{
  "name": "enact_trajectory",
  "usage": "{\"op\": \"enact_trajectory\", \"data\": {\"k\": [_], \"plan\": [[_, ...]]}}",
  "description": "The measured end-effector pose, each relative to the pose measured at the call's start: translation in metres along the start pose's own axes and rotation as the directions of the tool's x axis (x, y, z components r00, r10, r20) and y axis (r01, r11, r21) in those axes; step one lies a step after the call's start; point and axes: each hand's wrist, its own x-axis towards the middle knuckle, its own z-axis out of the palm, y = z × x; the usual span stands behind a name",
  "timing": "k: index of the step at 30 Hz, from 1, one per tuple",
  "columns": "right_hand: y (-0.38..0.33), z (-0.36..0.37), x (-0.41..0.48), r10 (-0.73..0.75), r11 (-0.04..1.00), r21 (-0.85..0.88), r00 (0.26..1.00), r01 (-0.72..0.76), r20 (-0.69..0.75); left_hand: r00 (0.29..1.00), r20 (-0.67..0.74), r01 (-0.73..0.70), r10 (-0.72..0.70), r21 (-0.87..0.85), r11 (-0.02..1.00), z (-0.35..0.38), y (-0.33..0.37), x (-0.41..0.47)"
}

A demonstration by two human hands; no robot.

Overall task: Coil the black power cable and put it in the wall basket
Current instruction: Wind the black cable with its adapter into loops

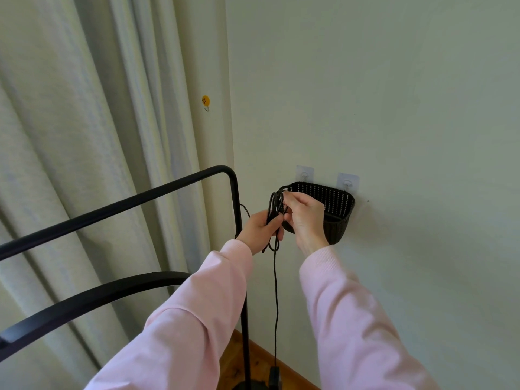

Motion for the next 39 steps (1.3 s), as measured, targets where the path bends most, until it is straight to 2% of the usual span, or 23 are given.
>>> {"op": "enact_trajectory", "data": {"k": [4,8,11,14,16,22,25,30,31,33,36,39], "plan": [[0.005,-0.003,0.002,0.013,1.0,0.016,1.0,-0.013,-0.003,1.0,-0.006,0.002,-0.003,-0.086,0.996,0.001,0.0,0.003],[0.008,-0.005,0.001,0.05,0.992,0.117,0.997,-0.056,0.05,0.992,-0.123,0.019,-0.039,-0.159,0.987,0.002,-0.001,0.007],[0.021,-0.012,-0.003,0.164,0.986,0.012,0.981,-0.166,0.103,0.978,-0.207,0.0,-0.033,-0.16,0.987,0.001,0.002,0.008],[0.037,-0.021,-0.01,0.324,0.945,-0.13,0.901,-0.299,0.287,0.963,-0.266,-0.013,-0.03,-0.158,0.987,-0.001,0.002,0.01],[0.042,-0.026,-0.012,0.375,0.927,-0.168,0.849,-0.336,0.372,0.96,-0.277,-0.005,-0.049,-0.189,0.982,-0.002,0.0,0.008],[0.056,-0.039,-0.016,0.47,0.882,-0.302,0.737,-0.363,0.486,0.945,-0.313,0.01,-0.1,-0.277,0.961,-0.004,0.0,0.009],[0.064,-0.041,-0.02,0.545,0.815,-0.487,0.698,-0.313,0.464,0.941,-0.324,0.0,-0.1,-0.296,0.955,-0.005,0.004,0.011],[0.073,-0.041,-0.021,0.681,0.621,-0.711,0.676,-0.331,0.28,0.928,-0.353,-0.004,-0.116,-0.321,0.947,-0.01,0.007,0.013],[0.074,-0.043,-0.021,0.692,0.59,-0.734,0.679,-0.335,0.246,0.928,-0.352,0.006,-0.124,-0.316,0.949,-0.011,0.006,0.014],[0.075,-0.05,-0.022,0.66,0.606,-0.718,0.72,-0.341,0.216,0.929,-0.349,0.025,-0.124,-0.274,0.961,-0.011,0.004,0.014],[0.073,-0.061,-0.019,0.52,0.762,-0.552,0.827,-0.337,0.214,0.938,-0.341,0.015,-0.058,-0.129,0.992,-0.011,0.0,0.015],[0.066,-0.062,-0.016,0.406,0.862,-0.414,0.886,-0.291,0.222,0.949,-0.315,-0.004,-0.003,-0.023,1.0,-0.011,0.001,0.014]]}}
